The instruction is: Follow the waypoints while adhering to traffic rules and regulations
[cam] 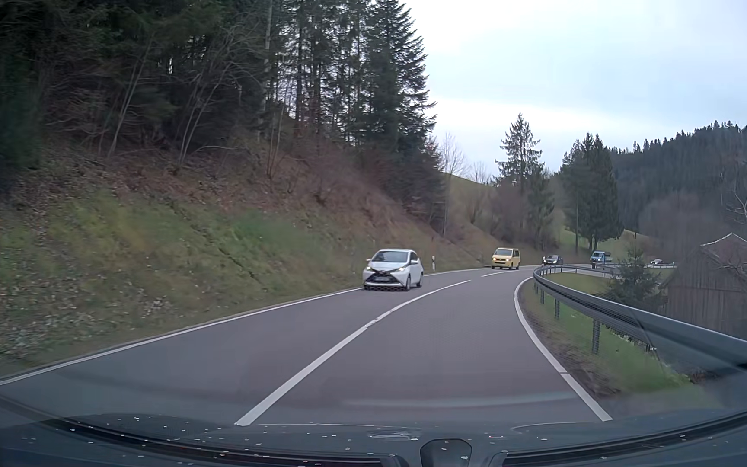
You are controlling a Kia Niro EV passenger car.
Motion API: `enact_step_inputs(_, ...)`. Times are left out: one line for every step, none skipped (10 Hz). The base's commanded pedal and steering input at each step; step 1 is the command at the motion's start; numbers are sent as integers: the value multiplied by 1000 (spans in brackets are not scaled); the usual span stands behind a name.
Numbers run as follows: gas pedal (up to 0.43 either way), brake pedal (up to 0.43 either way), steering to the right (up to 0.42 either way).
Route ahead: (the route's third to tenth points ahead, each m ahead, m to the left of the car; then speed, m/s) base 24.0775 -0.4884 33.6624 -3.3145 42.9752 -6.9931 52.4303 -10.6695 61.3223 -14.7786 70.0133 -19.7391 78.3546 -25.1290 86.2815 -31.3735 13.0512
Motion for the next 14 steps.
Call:
enact_step_inputs(0, 0, 65)
enact_step_inputs(0, 0, 65)
enact_step_inputs(0, 0, 65)
enact_step_inputs(0, 0, 64)
enact_step_inputs(0, 0, 62)
enact_step_inputs(177, 0, 58)
enact_step_inputs(189, 0, 55)
enact_step_inputs(189, 0, 52)
enact_step_inputs(189, 0, 50)
enact_step_inputs(189, 0, 50)
enact_step_inputs(189, 0, 48)
enact_step_inputs(197, 0, 44)
enact_step_inputs(220, 0, 39)
enact_step_inputs(260, 0, 38)
